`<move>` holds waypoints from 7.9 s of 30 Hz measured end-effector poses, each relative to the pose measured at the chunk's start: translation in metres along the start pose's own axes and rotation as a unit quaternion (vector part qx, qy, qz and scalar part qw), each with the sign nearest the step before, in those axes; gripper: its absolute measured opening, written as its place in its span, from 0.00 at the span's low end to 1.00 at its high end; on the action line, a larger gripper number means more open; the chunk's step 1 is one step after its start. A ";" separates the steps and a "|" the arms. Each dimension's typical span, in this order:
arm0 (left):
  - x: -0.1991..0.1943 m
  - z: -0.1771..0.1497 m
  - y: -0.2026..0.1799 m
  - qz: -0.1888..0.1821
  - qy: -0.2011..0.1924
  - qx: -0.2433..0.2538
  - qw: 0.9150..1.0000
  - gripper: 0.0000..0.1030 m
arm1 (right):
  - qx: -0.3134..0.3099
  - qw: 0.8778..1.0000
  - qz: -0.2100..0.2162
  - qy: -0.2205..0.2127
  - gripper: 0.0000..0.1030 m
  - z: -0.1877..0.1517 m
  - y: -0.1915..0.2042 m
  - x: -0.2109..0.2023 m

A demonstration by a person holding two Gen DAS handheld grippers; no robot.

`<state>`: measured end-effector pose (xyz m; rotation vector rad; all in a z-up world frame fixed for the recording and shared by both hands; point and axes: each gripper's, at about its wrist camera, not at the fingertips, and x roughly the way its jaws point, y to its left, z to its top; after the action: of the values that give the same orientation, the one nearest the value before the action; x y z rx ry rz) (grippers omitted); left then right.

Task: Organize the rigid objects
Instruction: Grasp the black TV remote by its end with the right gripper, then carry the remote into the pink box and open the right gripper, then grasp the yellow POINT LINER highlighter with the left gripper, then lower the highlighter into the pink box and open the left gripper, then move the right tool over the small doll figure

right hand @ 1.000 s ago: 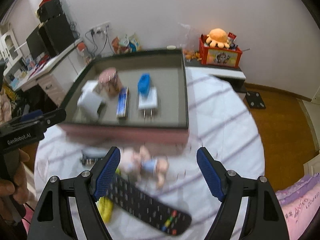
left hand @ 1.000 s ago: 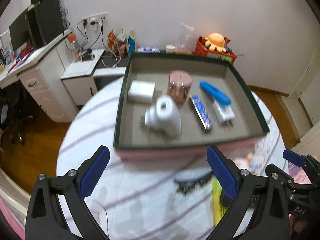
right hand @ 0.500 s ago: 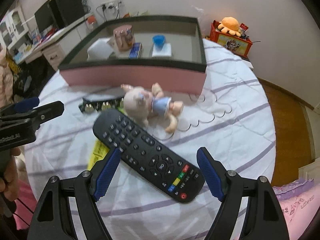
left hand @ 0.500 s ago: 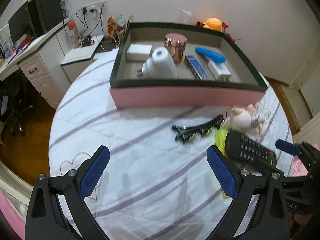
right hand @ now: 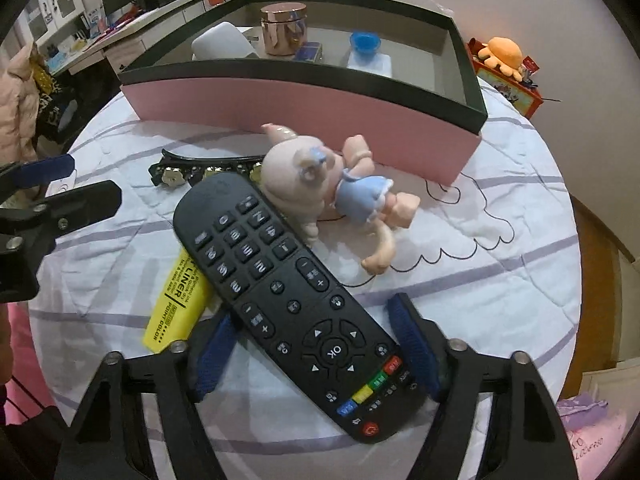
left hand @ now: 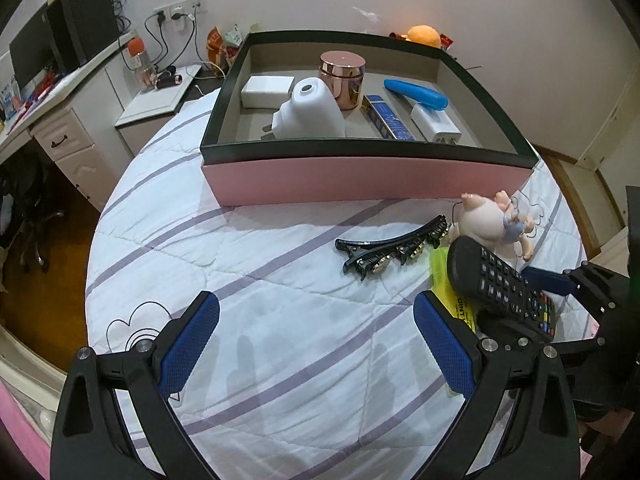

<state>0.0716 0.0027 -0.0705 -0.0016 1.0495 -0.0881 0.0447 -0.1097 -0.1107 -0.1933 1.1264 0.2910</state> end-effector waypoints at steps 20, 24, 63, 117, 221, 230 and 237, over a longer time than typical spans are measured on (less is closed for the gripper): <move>-0.005 0.001 0.002 -0.001 -0.006 -0.003 1.000 0.96 | 0.018 0.999 0.049 -0.011 0.16 -0.003 0.001 -0.017; -0.006 0.000 0.002 0.000 -0.007 -0.001 1.000 0.96 | 0.017 0.999 0.032 -0.003 0.22 0.001 0.000 -0.009; -0.027 0.108 0.027 0.023 -0.080 -0.009 0.996 0.96 | 0.065 0.988 0.064 -0.122 0.17 0.121 -0.024 -0.064; -0.039 0.080 -0.007 0.016 -0.094 0.011 0.995 0.99 | 0.133 0.978 0.012 -0.159 0.77 0.083 -0.051 -0.077; 0.038 0.154 0.023 0.000 -0.065 0.013 0.998 0.99 | 0.160 0.978 0.012 -0.130 0.77 0.068 -0.058 -0.058; -0.015 0.100 0.021 0.008 -0.101 0.007 0.995 1.00 | 0.160 0.977 -0.003 -0.144 0.77 0.043 -0.053 -0.082; -0.025 0.060 0.015 0.002 -0.084 0.006 0.996 1.00 | 0.157 0.978 0.001 -0.139 0.77 0.023 -0.045 -0.085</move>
<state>0.1122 0.0166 -0.0192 0.0033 0.8800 -0.0891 0.0455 -0.1565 -0.0239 0.1259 0.8801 0.1331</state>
